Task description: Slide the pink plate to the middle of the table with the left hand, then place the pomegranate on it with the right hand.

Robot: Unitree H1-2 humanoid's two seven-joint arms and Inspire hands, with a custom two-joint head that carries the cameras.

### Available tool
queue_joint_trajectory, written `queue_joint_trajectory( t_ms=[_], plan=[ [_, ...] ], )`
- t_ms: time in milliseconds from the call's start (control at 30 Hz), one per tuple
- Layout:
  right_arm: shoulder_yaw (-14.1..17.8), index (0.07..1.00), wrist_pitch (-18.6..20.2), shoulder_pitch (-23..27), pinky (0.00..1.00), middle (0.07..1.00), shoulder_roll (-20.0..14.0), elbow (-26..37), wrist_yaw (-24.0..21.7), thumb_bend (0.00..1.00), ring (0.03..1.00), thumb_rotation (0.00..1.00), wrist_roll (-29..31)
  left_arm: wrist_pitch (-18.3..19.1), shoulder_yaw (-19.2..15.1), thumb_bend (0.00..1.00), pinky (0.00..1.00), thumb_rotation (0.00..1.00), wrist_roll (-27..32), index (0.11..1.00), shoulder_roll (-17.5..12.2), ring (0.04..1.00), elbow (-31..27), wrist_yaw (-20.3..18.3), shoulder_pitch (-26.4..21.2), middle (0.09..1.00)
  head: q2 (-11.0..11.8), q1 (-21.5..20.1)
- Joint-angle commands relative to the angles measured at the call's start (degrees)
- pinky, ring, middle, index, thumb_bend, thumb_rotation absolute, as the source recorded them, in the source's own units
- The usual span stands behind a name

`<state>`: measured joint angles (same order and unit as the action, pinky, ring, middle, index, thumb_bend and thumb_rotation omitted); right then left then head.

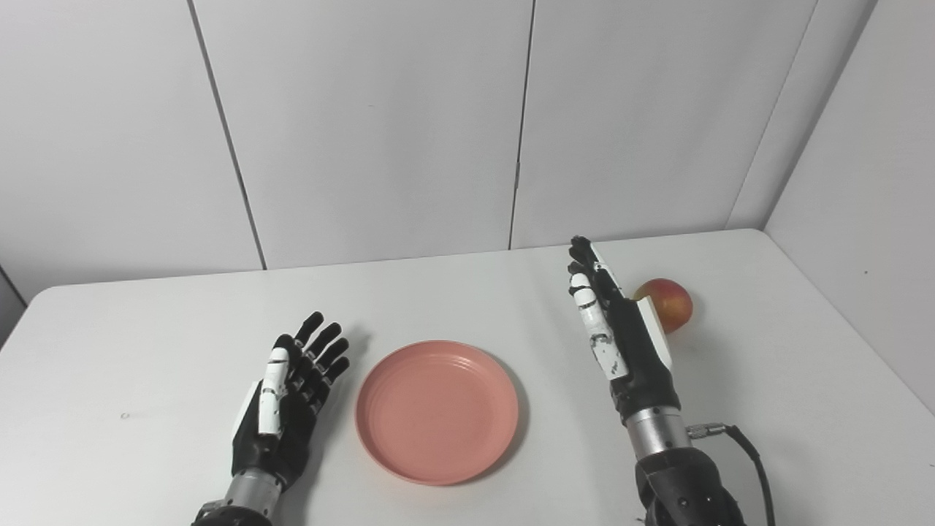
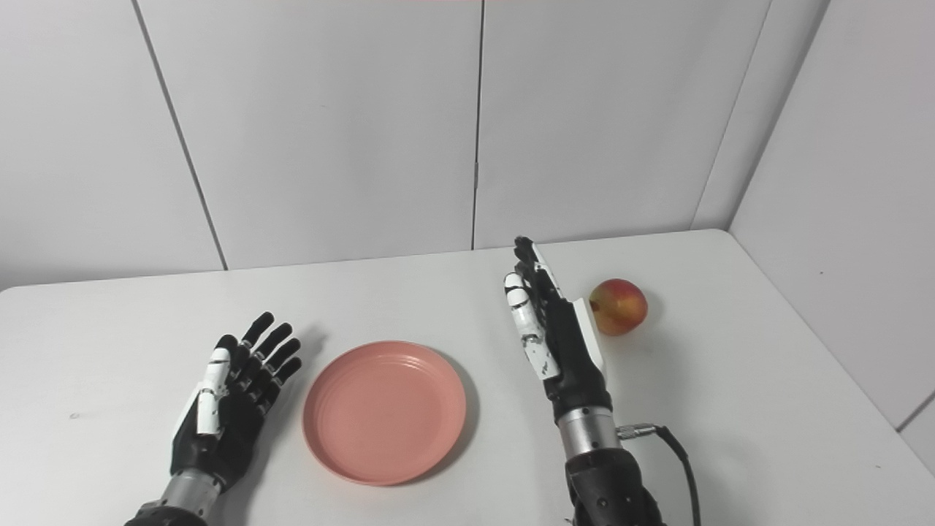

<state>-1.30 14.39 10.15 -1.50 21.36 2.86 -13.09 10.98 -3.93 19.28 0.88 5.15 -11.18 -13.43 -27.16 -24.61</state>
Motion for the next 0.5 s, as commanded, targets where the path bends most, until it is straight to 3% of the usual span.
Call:
queue_joint_trajectory(
  t_ms=[0, 133, 267, 467],
  plan=[
    [1.0, 0.927, -1.0, 2.6, 0.89, 0.938, -0.7, 2.1, 1.5, 0.42, 0.918, 1.00, -2.1, 0.2, -0.4, 0.37, 0.92, 1.00, 0.8, 0.907, -0.5, 0.906, 1.5, -0.5, 0.1, 0.911, 0.2, -0.4],
    [1.3, 0.912, 0.4, 3.9, 0.84, 0.923, -2.9, 2.0, 1.8, 0.46, 0.902, 0.99, -8.1, -0.8, -0.6, 0.37, 0.94, 1.00, 1.6, 0.924, -0.9, 0.922, 2.6, -1.5, -0.1, 0.927, 0.6, -1.3],
    [1.8, 0.914, 1.3, 4.9, 0.80, 0.918, -5.1, 1.9, 1.5, 0.50, 0.893, 0.91, -12.9, -0.7, -0.9, 0.36, 0.94, 1.00, 2.0, 0.922, -1.1, 0.919, 3.0, -1.3, -0.2, 0.924, 0.8, -2.0],
    [2.3, 0.919, 3.4, 6.1, 0.81, 0.918, -7.8, 2.1, 0.6, 0.58, 0.888, 0.86, -18.5, -0.9, -1.3, 0.35, 0.95, 1.00, 2.5, 0.919, -1.4, 0.919, 3.5, -1.9, -0.4, 0.922, 0.8, -2.8]
  ],
)
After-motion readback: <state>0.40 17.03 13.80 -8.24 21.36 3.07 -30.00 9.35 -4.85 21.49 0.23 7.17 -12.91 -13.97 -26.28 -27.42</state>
